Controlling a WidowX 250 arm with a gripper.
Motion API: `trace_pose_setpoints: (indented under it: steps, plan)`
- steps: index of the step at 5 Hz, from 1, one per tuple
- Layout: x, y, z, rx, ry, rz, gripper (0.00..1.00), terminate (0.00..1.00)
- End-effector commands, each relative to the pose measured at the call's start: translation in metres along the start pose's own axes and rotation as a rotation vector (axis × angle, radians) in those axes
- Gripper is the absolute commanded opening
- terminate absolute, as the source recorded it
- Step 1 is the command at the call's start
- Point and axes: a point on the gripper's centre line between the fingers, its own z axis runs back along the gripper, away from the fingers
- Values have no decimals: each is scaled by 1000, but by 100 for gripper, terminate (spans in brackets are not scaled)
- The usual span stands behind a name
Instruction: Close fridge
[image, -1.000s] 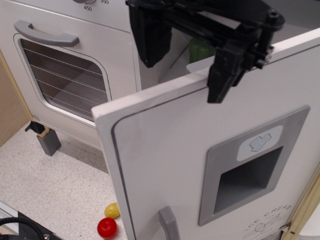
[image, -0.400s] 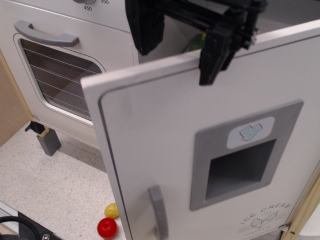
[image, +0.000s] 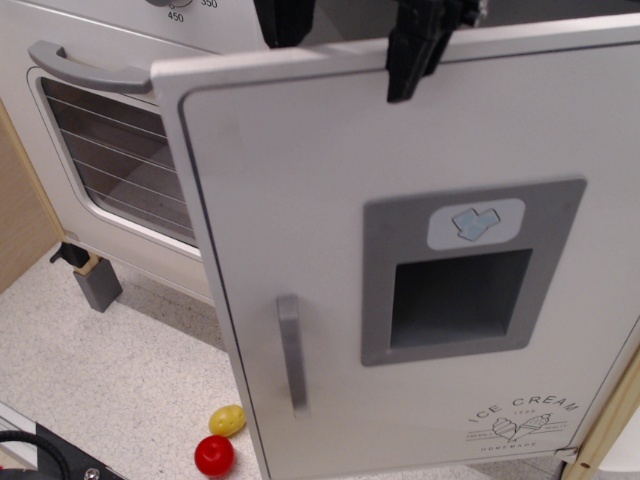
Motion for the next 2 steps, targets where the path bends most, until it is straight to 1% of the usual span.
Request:
trace_pose_setpoints:
  steps: [1,2]
  plan:
    - [4,7,30,-15,-58,12,100,0]
    - [-14,1,26,0,-68,-24,100,0]
